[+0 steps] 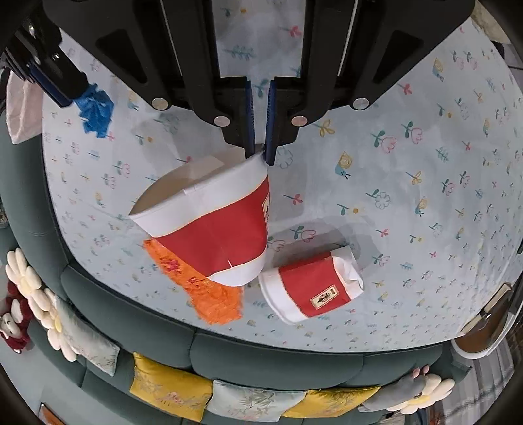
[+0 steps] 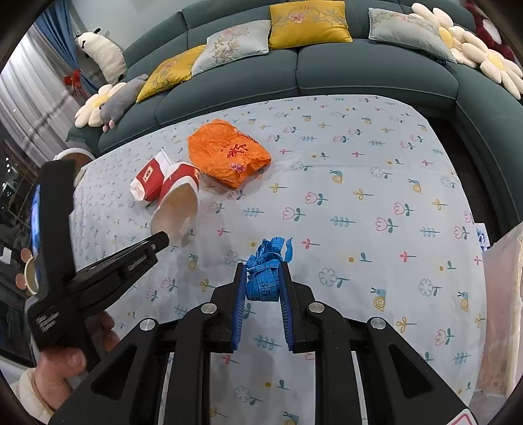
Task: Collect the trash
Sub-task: 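Carry the cup and blue glove to the wastebasket with both tools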
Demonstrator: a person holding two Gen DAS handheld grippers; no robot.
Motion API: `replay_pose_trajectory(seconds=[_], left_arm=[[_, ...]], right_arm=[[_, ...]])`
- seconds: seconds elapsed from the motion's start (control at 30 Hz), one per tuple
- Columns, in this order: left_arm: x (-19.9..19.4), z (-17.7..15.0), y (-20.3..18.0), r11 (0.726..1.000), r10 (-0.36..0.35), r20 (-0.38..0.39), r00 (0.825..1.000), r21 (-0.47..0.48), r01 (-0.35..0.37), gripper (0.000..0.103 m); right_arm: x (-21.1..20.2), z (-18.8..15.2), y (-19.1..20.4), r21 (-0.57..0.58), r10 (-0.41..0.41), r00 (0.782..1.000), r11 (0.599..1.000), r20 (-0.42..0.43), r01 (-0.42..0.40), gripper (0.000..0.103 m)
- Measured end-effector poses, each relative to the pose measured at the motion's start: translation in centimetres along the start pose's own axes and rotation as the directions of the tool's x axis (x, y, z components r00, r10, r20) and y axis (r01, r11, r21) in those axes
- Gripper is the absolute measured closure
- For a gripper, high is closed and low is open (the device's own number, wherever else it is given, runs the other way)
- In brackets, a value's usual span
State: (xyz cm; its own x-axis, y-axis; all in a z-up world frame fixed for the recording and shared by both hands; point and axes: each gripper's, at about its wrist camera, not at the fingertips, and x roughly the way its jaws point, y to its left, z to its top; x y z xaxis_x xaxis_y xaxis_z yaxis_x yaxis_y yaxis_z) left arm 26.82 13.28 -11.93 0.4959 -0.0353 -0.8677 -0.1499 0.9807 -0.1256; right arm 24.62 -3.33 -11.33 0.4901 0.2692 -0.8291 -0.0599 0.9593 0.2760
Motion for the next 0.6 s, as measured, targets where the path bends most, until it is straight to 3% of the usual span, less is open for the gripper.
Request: replay_pose_trajectory(seconds=[0.3,0.6], left_arm=[[-3.8,-1.3,-2.9,0.998,-0.058,0.027,0.998,0.034,0.057,0.097],[-7.6,-3.7,-7.5,0.988,-0.118,0.039,0.992,0.101,0.114,0.097]], right_arm=[[-3.5,-0.2,-0.6,0.018,-0.007,0.998,1.000,0.058,0.006,0.084],[-8.9,-1.2,-3.7,0.063,-0.041,0.989,0.997,0.141,0.033,0.084]])
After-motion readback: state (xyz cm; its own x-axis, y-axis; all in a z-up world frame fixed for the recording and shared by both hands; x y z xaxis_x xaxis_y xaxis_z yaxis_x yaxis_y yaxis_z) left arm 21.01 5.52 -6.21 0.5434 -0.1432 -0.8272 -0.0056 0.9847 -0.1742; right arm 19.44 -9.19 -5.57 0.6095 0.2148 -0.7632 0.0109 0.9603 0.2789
